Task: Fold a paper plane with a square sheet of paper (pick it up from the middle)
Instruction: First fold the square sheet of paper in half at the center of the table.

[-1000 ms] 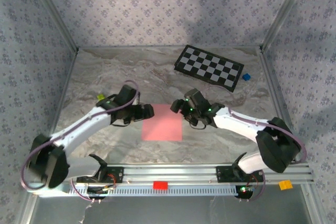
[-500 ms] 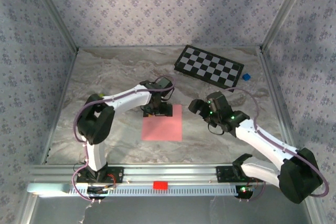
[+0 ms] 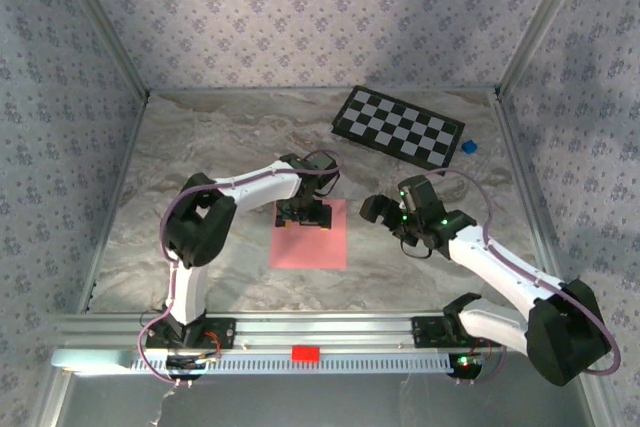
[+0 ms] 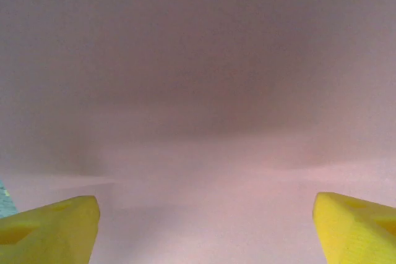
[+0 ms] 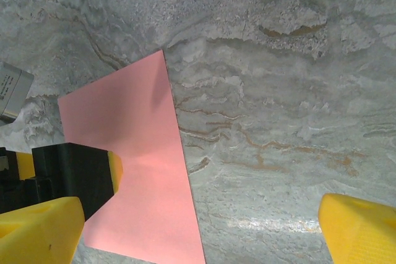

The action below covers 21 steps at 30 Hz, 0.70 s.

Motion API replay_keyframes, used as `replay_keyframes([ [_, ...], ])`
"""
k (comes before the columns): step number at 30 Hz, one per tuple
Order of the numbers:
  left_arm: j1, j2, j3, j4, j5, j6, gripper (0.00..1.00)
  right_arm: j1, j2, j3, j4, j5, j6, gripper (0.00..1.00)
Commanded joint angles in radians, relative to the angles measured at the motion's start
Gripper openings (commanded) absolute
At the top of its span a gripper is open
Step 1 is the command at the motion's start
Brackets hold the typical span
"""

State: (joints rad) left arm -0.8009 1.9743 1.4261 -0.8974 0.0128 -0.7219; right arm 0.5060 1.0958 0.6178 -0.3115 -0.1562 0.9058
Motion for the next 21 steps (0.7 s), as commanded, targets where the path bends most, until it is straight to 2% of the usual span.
replay_keyframes([
  [1, -0.009, 0.030, 0.028, -0.030, 0.012, 0.014, 0.89, -0.006, 0.014, -0.002, -0.015, -0.025, -0.018, 0.99],
  [21, -0.034, 0.124, -0.039, 0.016, 0.013, -0.005, 0.90, -0.009, 0.027, -0.001, -0.035, -0.026, -0.006, 0.99],
])
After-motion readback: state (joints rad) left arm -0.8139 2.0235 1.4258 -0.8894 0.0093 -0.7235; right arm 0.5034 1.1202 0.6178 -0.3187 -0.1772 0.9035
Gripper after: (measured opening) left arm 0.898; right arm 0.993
